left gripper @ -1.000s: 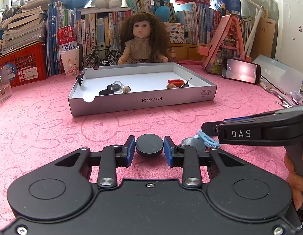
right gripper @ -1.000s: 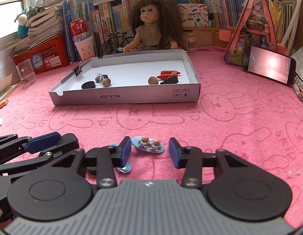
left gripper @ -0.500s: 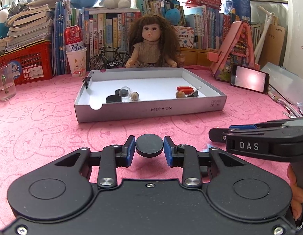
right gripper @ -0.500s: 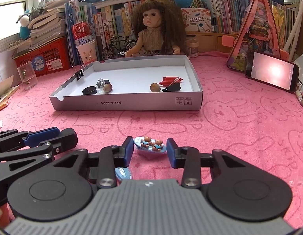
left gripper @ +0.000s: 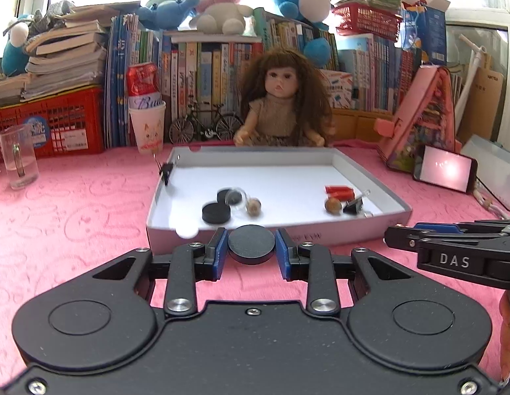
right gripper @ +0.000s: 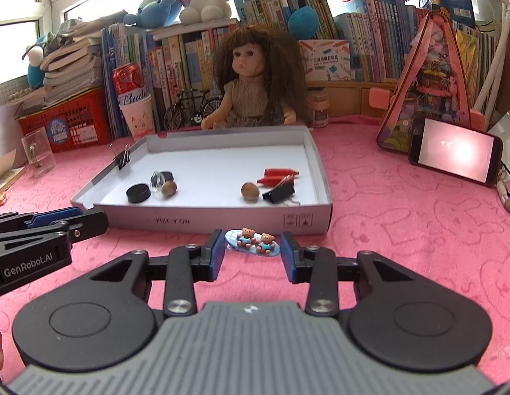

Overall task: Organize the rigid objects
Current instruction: 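Carry the disc in the left tool into the tray while the right tool carries the hair clip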

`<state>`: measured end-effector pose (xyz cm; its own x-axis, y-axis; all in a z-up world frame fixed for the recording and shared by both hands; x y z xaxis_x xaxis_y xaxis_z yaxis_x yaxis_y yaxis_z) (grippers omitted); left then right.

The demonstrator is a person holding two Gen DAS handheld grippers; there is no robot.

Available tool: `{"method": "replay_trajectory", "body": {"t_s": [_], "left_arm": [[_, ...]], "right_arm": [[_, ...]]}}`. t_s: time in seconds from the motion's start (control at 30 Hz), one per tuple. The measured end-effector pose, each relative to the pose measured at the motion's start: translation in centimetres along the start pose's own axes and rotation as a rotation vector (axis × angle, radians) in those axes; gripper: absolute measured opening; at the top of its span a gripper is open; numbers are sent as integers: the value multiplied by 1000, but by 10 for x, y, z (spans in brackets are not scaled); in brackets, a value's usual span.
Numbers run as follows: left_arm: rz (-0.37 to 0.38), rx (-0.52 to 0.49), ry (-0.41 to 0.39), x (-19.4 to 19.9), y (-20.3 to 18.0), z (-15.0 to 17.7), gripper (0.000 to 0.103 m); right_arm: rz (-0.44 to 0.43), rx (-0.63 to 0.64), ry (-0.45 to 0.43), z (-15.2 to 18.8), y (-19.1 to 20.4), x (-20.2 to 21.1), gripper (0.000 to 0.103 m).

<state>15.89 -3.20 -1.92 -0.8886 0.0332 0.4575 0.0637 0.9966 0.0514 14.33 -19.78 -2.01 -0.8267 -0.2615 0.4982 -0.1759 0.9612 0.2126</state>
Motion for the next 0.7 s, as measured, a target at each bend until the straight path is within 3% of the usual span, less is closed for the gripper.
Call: {"method": "replay_trajectory", "body": {"t_s": [0.33, 0.6, 0.7], "left_arm": [[1, 8, -32, -37, 6, -44, 29], [-38, 10, 16, -98, 14, -71, 29], [-42, 12, 80, -128, 14, -77, 29]], "right_arm": [[-21, -8, -32, -37, -17, -22, 42], [-81, -41, -16, -74, -37, -62, 42], [-81, -53, 26, -84, -48, -85, 42]]}}
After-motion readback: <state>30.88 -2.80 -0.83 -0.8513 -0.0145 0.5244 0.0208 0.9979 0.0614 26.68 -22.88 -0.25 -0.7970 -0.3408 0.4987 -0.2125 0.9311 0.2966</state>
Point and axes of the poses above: each gripper's, at about its wrist camera, not at the fingertips, and x roughly against the way its jaws point, y to its left, z to its underside, the point moved 10 cm from there along -x, roughly the way its jaws point, and after that the axes turned 14 degrees about -z, right-handed, at the moved point
